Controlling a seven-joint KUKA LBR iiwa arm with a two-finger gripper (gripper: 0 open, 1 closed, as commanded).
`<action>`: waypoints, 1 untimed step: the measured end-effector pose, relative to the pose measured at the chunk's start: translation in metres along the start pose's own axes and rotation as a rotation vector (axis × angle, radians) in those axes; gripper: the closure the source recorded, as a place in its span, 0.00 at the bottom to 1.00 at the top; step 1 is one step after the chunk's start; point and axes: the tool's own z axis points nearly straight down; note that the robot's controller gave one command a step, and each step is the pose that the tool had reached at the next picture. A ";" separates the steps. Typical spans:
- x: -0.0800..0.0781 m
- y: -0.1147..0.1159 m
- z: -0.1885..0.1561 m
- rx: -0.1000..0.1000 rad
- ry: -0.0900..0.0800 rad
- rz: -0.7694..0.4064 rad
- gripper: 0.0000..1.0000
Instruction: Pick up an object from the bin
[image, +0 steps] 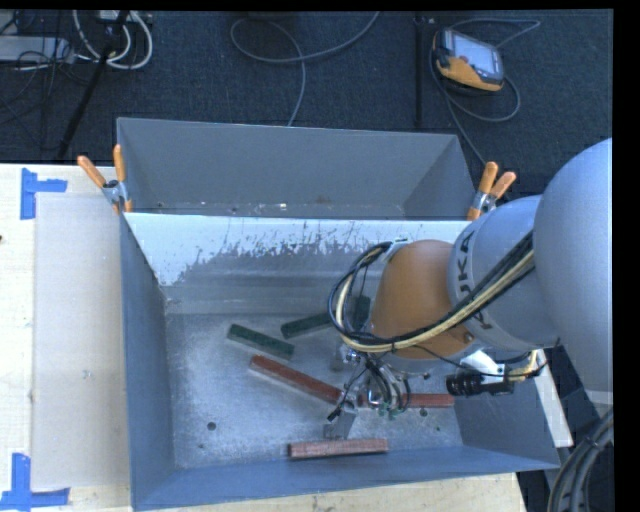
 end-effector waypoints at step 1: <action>-0.001 0.001 -0.004 -0.002 -0.004 -0.001 1.00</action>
Offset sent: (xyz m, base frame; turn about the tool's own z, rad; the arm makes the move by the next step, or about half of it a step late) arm 0.0000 0.0000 0.0000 0.0000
